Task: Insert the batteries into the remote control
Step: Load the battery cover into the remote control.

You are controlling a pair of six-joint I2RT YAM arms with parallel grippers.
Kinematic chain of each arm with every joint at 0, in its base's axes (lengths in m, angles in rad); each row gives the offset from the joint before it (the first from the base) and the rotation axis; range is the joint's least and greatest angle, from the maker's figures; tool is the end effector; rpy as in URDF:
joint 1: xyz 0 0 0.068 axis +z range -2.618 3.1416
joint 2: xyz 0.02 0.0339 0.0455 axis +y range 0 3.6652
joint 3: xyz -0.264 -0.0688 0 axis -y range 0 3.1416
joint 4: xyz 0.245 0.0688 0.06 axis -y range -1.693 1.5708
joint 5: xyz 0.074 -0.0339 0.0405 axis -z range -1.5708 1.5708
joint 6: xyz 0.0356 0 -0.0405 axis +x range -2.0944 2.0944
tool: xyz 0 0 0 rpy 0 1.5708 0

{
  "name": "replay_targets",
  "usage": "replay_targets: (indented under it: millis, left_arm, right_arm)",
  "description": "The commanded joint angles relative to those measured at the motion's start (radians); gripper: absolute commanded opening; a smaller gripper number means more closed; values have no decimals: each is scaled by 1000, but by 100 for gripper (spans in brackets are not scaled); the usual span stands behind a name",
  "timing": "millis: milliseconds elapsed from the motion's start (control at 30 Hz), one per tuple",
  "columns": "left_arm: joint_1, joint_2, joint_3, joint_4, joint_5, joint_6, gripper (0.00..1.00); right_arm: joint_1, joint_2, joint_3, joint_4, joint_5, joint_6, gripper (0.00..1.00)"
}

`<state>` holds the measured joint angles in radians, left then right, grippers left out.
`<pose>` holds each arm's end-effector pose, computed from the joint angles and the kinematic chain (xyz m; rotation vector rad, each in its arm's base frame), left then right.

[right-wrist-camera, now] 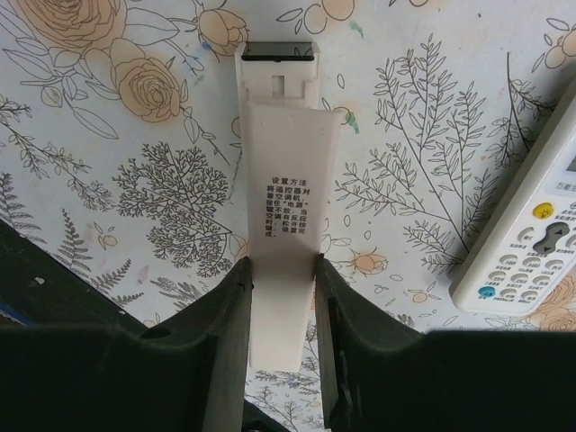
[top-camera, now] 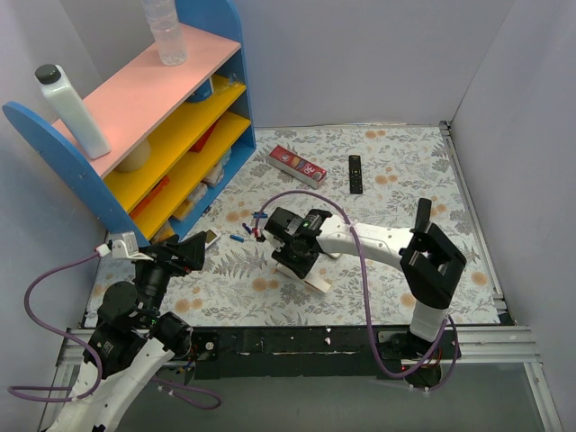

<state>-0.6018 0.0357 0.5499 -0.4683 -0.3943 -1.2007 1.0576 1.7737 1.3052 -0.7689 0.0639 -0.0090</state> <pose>0.0463 -0.0152 0.3006 -0.7946 1.4353 -1.1192 0.1761 0.3079 0.2115 -1.4191 2.4335 0.1593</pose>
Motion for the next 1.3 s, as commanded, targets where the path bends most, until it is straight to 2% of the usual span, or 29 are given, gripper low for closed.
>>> replay_targets:
  millis: [0, 867, 1267]
  left_arm:
    - [-1, 7, -2, -16, -17, 4, 98]
    - [-1, 7, -2, -21, -17, 3, 98]
    - [-1, 7, -1, -20, -17, 3, 98]
  right_arm:
    - [10, 23, 46, -10, -9, -31, 20]
    - [21, 89, 63, -17, 11, -37, 22]
    - [21, 82, 59, -33, -4, -51, 31]
